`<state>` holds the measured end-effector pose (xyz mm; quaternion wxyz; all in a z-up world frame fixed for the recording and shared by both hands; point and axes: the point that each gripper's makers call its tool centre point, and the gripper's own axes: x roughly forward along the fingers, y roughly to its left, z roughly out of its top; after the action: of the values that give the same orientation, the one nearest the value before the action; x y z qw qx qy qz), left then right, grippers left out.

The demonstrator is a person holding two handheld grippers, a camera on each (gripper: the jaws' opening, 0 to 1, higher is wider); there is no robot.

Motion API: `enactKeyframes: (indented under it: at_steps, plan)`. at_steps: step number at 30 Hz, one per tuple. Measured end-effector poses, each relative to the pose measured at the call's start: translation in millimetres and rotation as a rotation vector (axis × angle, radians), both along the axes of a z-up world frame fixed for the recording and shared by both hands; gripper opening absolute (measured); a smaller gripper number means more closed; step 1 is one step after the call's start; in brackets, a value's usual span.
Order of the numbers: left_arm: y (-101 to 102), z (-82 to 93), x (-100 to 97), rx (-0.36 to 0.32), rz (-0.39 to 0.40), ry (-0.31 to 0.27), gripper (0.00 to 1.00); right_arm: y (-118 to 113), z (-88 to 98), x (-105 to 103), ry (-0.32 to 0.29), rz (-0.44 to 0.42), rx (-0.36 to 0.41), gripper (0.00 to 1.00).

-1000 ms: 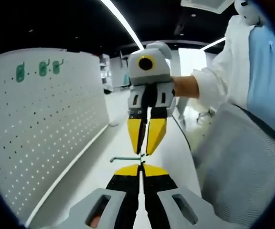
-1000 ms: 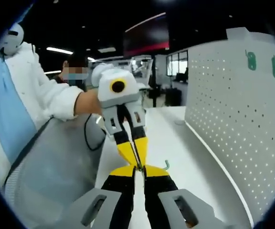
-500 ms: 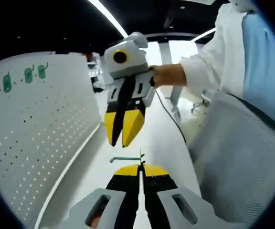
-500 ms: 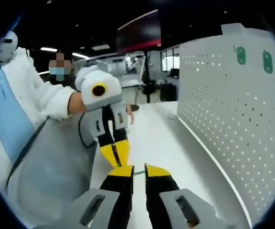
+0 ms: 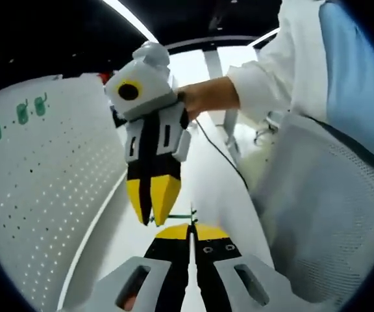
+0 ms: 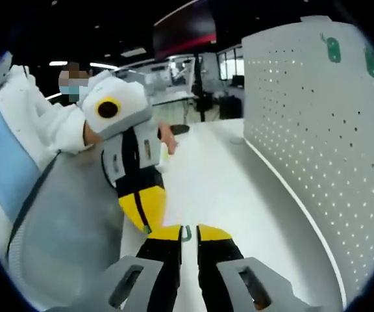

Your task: Insert the hook assembly into the mounting plate slot until the hook locks in place.

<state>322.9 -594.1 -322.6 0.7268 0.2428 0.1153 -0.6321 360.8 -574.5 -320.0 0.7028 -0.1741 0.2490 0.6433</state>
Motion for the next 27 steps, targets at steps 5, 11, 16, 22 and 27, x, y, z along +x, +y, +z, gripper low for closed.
enactKeyframes:
  at_steps: [5,11,16,22,27]
  plan:
    - [1,-2.8,0.2,0.01,0.001,0.001,0.01,0,-2.6,-2,-0.015,0.011,-0.031,0.02]
    - [4,-0.5,6.1,-0.008,0.033,0.001,0.02,-3,3.0,2,-0.079,-0.009,-0.044,0.01]
    - [6,2.1,13.2,-0.032,0.08,0.017,0.03,-4,6.8,7,-0.112,-0.035,-0.048,0.0]
    - [7,0.5,19.6,-0.047,0.141,0.088,0.14,-2,12.0,14,-0.155,-0.066,-0.045,0.0]
    - [5,-1.3,19.4,-0.081,0.195,0.205,0.24,-1,13.9,17,-0.195,-0.079,-0.051,0.0]
